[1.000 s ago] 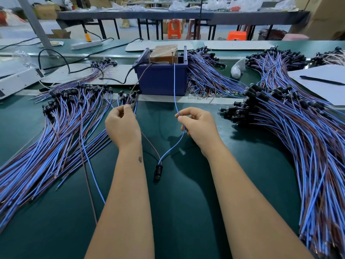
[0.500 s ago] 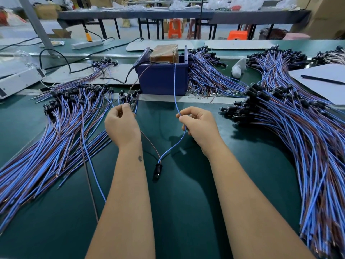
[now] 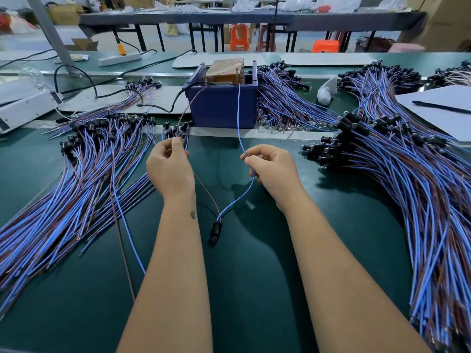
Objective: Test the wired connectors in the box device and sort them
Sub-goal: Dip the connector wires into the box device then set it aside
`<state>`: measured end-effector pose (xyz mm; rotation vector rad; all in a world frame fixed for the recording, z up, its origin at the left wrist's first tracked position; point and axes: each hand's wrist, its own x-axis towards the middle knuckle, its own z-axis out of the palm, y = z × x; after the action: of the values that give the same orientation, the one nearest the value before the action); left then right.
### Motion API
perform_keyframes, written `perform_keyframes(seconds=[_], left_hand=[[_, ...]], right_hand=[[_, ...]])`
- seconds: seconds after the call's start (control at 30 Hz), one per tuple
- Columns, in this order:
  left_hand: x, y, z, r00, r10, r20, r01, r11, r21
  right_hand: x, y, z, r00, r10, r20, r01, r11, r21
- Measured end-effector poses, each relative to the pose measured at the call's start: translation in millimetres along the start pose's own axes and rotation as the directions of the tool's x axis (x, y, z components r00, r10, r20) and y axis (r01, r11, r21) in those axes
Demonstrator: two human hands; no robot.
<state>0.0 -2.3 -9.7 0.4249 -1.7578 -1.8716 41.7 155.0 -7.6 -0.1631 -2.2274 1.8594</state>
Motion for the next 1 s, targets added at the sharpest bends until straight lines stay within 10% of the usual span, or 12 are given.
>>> perform_keyframes(seconds=[1.0], left_hand=[[-3.4,0.5,-1.2,1.0,0.019,0.004,-0.019,1.0,0.007]], right_hand=[[-0.9,-1.9,-0.9,0.999,0.013,-0.03,-0.012,0.999,0.048]])
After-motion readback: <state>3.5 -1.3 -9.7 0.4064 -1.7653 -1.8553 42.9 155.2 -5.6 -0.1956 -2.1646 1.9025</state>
